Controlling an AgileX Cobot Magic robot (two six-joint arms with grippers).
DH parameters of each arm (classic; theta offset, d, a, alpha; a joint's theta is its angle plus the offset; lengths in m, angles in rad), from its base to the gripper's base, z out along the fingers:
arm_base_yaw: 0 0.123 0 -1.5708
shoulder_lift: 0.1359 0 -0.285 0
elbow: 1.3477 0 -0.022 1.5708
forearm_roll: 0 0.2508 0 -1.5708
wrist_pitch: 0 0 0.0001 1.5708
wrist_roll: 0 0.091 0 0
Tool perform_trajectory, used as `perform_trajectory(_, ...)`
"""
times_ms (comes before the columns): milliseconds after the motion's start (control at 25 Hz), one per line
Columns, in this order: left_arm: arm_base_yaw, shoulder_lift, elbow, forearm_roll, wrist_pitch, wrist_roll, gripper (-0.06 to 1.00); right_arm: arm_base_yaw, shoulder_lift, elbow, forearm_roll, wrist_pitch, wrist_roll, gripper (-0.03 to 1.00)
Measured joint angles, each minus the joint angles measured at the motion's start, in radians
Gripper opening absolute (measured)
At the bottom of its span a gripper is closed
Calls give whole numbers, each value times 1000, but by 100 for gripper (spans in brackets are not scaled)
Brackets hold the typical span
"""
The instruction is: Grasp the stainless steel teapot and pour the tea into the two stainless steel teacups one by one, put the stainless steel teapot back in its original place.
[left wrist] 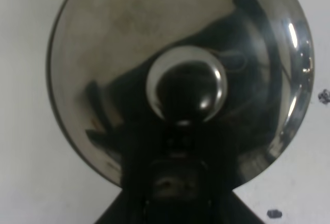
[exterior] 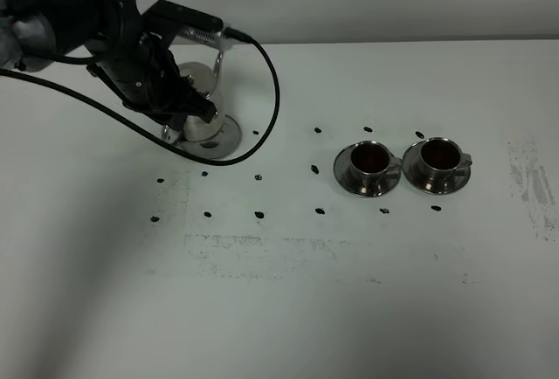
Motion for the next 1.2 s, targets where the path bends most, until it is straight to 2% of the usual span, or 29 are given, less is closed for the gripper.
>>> perform_trajectory(680, -9, 59, -4, -5, -61, 0, 19, 0, 0, 0, 0, 0, 0, 19)
perform_trajectory(1200, -9, 77, -4, -7, -69, 0, 19, 0, 0, 0, 0, 0, 0, 19)
